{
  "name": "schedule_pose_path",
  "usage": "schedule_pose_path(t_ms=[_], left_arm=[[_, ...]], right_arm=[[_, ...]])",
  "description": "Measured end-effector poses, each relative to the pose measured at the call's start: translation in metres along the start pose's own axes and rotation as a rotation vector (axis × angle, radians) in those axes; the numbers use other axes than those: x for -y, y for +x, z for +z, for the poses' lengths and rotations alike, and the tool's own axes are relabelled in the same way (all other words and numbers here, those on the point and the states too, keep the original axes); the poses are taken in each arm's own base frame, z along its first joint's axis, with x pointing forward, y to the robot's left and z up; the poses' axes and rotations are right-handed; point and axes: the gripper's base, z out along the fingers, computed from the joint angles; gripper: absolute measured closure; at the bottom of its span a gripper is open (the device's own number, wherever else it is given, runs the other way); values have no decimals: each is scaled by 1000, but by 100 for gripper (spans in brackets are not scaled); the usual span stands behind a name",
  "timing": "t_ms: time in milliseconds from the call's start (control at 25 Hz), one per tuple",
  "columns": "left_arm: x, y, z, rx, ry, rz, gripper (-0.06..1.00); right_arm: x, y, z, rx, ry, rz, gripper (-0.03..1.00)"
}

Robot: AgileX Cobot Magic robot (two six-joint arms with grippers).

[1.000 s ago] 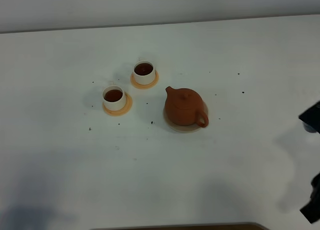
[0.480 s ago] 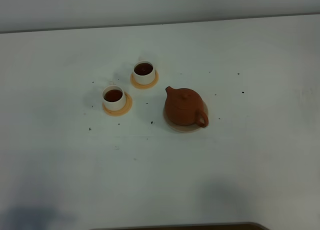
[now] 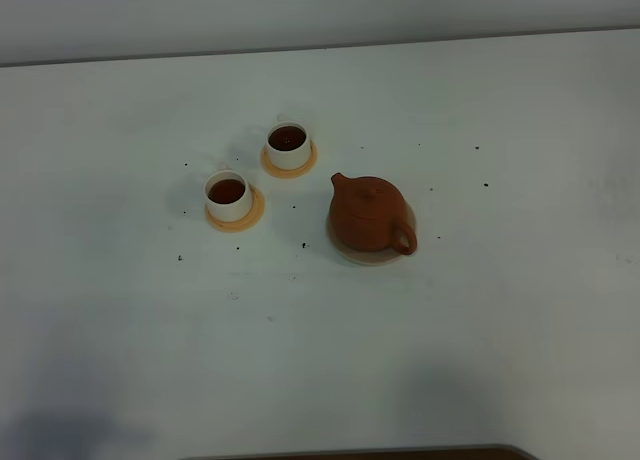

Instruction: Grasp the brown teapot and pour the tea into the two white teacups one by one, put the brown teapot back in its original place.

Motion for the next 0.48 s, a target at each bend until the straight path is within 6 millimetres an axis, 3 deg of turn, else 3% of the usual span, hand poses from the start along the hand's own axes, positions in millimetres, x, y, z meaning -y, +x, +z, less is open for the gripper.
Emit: schedule_pose_path(t_ms=[480], left_arm=[[0, 0, 0, 0, 0, 0, 37]], right_arm=[[5, 0, 0, 2, 56, 34, 58]])
